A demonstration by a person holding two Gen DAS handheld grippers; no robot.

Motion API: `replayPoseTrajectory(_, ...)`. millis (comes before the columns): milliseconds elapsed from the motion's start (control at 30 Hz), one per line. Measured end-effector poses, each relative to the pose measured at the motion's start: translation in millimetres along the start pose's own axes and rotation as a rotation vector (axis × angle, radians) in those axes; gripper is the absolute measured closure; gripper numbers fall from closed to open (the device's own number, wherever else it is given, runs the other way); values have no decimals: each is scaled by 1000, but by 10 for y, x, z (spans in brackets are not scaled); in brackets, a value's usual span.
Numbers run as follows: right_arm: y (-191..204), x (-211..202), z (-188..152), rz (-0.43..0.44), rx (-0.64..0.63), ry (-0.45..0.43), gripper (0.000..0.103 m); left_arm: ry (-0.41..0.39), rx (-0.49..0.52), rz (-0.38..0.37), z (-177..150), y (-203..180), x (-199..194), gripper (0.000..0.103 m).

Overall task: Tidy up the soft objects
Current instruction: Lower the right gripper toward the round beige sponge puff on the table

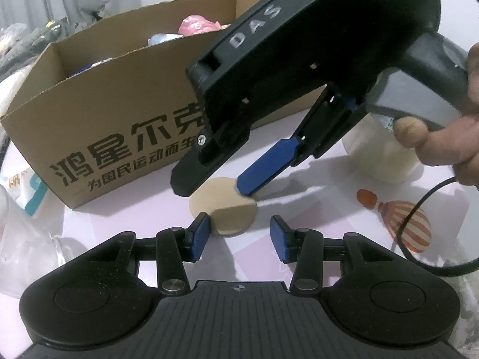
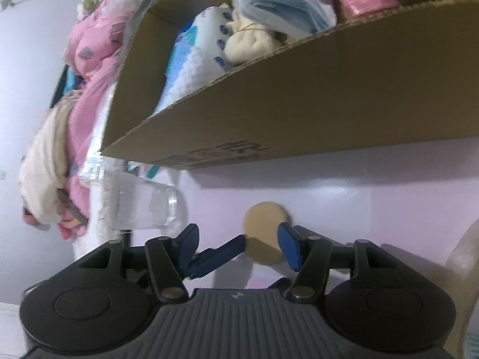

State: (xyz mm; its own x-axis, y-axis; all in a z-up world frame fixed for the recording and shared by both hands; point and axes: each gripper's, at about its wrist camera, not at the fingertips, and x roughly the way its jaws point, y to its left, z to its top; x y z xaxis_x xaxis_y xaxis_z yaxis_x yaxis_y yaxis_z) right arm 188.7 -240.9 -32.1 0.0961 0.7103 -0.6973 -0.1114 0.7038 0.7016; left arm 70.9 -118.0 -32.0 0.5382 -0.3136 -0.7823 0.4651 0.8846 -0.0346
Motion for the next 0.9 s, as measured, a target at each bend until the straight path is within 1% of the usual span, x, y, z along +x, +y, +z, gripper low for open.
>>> replayPoseTrajectory(33,-3,18,-5,39,15,23,73,0,-2,-1,4,16,1,60)
replayPoseTrajectory(67,19,37,-15,51,15,35,73,2,-4,-1,10,31,14,60)
replayPoseTrajectory(133,99,63,-31,2,-35,21,73,2,-9,-2,20,46,21,61)
replayPoseTrajectory(200,95,54,-19,-7,-29,12,73,3,-15,1,22,61,20,62)
replayPoseTrajectory(233,111,21,-10,-26,-40,-5,73,3,-15,2,23,70,16,63)
replayPoseTrajectory(333,192,-74,19,-118,-86,-56,73,2,-12,4,14,83,17,63)
replayPoseTrajectory(400,236,-105,34,-174,-108,-76,72,-1,-14,2,12,95,18,63)
replayPoseTrajectory(467,255,-83,62,-232,-122,-75,72,-4,-17,0,9,100,24,63)
replayPoseTrajectory(533,244,16,75,-271,-121,-44,72,-8,-21,-6,0,110,30,63)
replayPoseTrajectory(567,241,63,73,-269,-118,-35,70,-9,-23,-11,-1,117,32,63)
replayPoseTrajectory(633,286,109,69,-269,-131,-25,69,-13,-24,-15,-12,120,28,63)
replayPoseTrajectory(767,268,149,50,-232,-103,-16,68,-18,-39,-39,-34,195,21,62)
replayPoseTrajectory(800,247,151,46,-213,-90,-14,65,-20,-46,-47,-38,214,21,62)
replayPoseTrajectory(900,193,154,39,-173,-56,-19,65,-23,-57,-59,-50,267,19,62)
